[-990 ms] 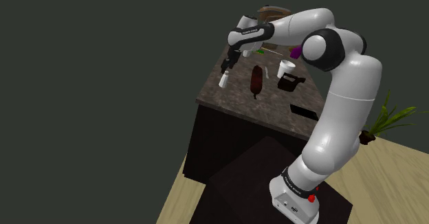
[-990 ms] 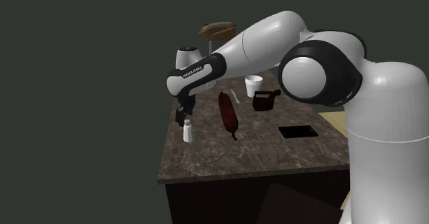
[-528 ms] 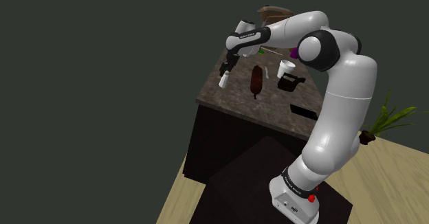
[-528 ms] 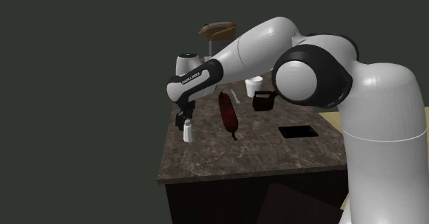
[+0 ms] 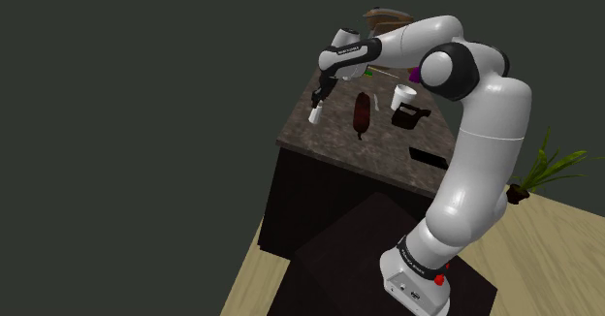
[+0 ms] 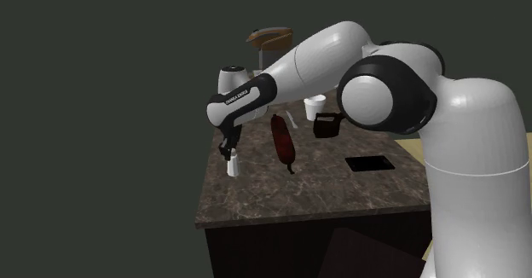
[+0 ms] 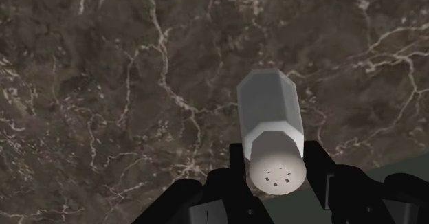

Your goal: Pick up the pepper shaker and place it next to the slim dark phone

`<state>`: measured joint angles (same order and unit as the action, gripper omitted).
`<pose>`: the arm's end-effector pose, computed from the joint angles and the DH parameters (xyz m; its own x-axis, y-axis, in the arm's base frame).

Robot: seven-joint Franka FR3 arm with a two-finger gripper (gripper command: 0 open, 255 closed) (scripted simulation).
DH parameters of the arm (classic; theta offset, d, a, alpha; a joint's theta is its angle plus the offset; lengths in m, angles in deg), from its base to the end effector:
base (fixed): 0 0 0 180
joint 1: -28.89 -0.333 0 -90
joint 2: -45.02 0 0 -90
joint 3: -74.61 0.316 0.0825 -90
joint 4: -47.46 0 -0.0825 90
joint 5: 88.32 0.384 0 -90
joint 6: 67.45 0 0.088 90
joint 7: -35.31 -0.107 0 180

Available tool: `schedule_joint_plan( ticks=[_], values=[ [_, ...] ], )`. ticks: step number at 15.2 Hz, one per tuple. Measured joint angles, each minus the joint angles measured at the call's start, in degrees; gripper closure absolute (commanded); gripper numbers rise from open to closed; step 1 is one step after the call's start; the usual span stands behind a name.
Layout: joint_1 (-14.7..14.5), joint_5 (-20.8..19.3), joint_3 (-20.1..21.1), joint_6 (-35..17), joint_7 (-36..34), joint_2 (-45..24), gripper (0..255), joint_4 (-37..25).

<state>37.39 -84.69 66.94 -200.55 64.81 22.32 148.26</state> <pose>0.6445 -0.1771 0.3608 0.9662 0.2103 0.1493 0.1997 -0.9763 0.0828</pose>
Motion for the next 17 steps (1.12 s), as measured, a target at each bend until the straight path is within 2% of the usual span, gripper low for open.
schedule_joint_plan(
  ticks=[7,17],
  values=[
    [0.0,0.0,0.0,0.3,0.0,0.2,255,-0.1],
    [-0.2,-0.7,-0.3,6.2,-0.5,3.2,255,-3.0]
  ],
)
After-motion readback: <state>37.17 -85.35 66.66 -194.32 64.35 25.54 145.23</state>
